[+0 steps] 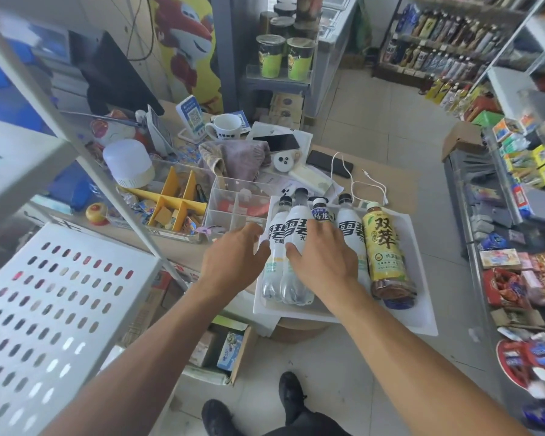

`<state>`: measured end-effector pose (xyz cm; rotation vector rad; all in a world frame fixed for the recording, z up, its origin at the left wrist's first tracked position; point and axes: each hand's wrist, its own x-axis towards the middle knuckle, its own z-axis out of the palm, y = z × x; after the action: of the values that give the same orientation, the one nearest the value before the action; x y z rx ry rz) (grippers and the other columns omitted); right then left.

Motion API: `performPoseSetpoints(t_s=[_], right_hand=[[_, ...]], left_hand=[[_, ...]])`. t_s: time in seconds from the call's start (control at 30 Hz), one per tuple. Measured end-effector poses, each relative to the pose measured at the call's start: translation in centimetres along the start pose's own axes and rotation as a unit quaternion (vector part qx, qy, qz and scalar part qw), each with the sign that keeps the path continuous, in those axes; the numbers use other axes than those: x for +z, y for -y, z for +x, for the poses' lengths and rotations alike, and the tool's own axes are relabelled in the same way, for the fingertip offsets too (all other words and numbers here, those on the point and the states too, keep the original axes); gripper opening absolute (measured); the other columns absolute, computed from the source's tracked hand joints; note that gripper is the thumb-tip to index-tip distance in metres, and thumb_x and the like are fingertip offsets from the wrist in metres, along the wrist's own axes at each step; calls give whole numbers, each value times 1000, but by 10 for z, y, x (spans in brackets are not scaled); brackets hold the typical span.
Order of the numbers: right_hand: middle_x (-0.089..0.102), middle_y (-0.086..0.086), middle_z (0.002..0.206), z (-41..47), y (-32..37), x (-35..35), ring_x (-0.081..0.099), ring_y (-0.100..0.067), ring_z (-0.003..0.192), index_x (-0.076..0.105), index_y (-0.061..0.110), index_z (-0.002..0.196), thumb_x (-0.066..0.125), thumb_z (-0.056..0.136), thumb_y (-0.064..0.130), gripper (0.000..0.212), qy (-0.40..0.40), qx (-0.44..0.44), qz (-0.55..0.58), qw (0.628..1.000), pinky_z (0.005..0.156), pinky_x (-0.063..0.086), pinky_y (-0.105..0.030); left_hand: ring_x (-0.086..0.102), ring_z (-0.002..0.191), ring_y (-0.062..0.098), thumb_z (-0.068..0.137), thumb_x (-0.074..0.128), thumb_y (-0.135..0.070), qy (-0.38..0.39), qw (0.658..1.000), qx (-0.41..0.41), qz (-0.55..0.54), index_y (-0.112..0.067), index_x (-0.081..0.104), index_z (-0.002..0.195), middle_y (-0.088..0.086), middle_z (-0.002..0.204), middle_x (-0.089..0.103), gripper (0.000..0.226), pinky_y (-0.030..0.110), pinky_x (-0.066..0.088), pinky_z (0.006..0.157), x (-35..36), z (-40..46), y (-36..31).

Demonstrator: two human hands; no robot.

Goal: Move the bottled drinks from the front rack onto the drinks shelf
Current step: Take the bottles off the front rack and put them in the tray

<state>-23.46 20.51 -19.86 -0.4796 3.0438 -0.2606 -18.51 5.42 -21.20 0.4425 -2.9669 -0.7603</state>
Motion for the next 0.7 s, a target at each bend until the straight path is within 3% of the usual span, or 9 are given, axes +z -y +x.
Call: performPoseSetpoints(t_s=[0.17, 0.3, 0.5, 0.7], right_hand=[[55, -11, 122, 9, -5, -11, 51, -29, 114, 49, 11, 126, 47, 95, 51, 51, 11, -80, -37, 996, 84, 47, -41], [54, -10, 126, 22, 2, -25, 50, -29, 116, 49, 12, 129, 43, 97, 50, 49, 19, -202, -58, 978, 89, 47, -43], [53, -5, 128, 38, 40, -57, 49, -25, 116, 48, 17, 130, 40, 98, 47, 45, 20, -391, -51, 919, 89, 43, -41], [58, -6, 115, 22, 116, -85, 55, -27, 109, 55, 15, 125, 46, 95, 47, 44, -24, -535, 1, 844, 86, 49, -44]], left_hand=[[64, 102, 19, 97, 48, -43, -21, 999, -11, 27, -24, 55, 122, -3, 119, 66, 32, 40, 57, 80, -7, -5, -10], [56, 116, 19, 98, 47, -43, -55, 994, -15, 92, -24, 51, 131, -2, 130, 58, 38, 39, 54, 85, -30, -11, -9], [61, 113, 16, 99, 50, -42, -131, 975, -71, 163, -26, 54, 131, -4, 130, 60, 36, 36, 56, 83, -87, -44, -4], [59, 112, 28, 94, 53, -39, -210, 932, -186, 230, -21, 59, 123, 3, 121, 64, 35, 40, 49, 77, -140, -110, 11]])
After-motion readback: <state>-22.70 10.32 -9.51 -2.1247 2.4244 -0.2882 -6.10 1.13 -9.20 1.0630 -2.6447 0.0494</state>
